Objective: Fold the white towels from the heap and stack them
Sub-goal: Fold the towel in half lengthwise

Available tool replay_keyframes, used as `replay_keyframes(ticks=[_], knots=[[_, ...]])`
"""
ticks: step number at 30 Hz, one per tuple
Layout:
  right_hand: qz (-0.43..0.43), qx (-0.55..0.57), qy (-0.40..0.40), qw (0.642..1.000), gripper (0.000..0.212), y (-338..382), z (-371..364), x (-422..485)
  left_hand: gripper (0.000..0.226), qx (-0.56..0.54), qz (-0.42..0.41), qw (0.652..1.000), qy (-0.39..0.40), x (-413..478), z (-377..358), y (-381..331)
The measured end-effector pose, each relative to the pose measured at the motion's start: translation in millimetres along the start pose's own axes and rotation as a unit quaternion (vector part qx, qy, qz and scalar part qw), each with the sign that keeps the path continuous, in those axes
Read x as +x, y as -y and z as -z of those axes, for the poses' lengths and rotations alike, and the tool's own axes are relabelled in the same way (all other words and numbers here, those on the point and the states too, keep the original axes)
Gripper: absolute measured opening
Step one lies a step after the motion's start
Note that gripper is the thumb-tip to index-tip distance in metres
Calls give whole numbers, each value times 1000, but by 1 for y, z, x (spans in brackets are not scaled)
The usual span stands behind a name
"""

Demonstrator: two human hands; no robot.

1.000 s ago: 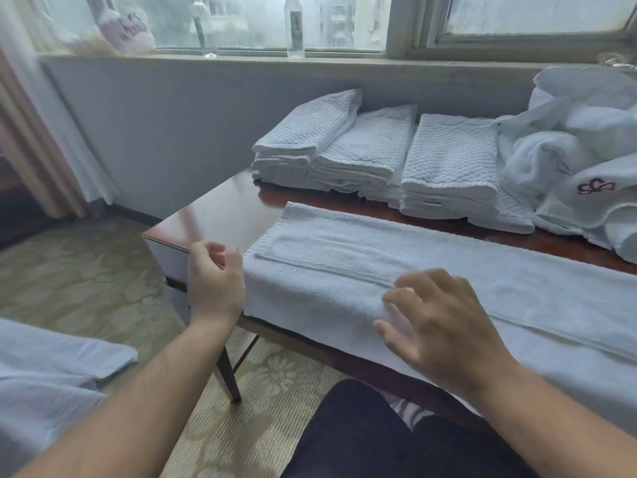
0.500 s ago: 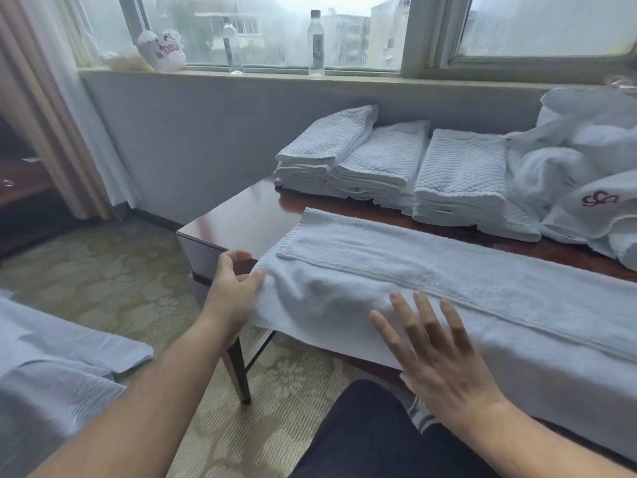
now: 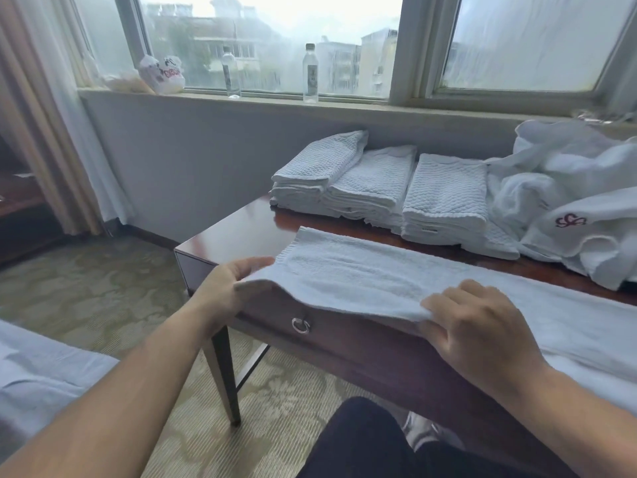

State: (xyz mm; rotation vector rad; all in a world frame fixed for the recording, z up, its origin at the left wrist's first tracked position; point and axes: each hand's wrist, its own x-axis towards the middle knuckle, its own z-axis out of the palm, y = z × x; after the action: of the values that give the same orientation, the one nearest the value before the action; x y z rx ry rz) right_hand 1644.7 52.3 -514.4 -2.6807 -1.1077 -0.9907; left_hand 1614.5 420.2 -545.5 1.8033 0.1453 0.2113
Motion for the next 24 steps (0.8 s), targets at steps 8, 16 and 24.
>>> replay_keyframes(ticks=[8, 16, 24], knots=[[-255, 167, 182, 935, 29, -53, 4, 41, 23, 188, -79, 961, -185, 57, -30, -27], [-320, 158, 233, 904, 35, -84, -35, 71, 29, 288, 9, 940, -181, 117, -53, -24], [-314, 110, 239, 912, 41, -105, -72, 82, 13, 447, 84, 874, -172, 135, -65, -21]])
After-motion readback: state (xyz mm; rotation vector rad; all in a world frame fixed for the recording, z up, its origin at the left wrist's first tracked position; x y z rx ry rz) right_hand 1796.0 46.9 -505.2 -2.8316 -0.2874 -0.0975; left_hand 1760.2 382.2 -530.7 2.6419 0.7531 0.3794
